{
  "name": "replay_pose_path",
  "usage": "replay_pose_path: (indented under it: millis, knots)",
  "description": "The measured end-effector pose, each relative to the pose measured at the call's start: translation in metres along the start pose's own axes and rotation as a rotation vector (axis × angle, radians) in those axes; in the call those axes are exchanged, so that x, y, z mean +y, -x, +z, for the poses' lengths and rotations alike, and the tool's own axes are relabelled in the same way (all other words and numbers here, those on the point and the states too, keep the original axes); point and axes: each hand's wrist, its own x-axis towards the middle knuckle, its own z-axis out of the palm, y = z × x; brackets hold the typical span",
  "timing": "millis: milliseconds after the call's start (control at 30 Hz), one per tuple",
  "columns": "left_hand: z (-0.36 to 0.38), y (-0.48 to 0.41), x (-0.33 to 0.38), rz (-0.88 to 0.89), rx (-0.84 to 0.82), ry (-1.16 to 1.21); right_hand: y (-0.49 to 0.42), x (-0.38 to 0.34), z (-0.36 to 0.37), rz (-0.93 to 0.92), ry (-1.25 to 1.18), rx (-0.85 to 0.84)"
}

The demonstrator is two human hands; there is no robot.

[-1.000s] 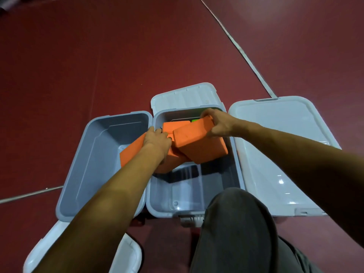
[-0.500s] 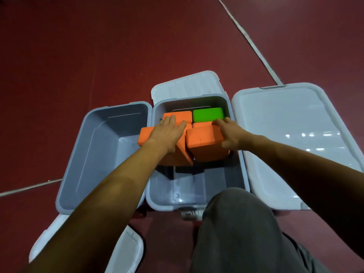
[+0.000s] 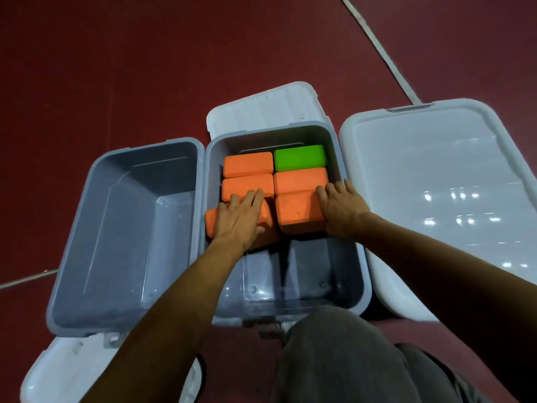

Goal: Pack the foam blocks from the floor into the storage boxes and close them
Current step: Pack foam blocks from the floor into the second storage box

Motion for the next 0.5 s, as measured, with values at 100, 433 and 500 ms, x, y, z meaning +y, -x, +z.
replay_pose_path:
  millis: [100,433,500]
  knots:
    - [0.016,-0.009,0.01,0.045,-0.01,-0.029,-0.001,-0.009,0.015,0.045,0.02,-0.041]
    - [0.056,-0.027,0.011,0.008,-0.036,0.236,0.002,-0.031,0.057,-0.136,0.034,0.183]
    - [0.063,-0.031,0.004,-0.004,-0.093,0.365,0.001,-0.043,0.06,-0.211,-0.008,0.177]
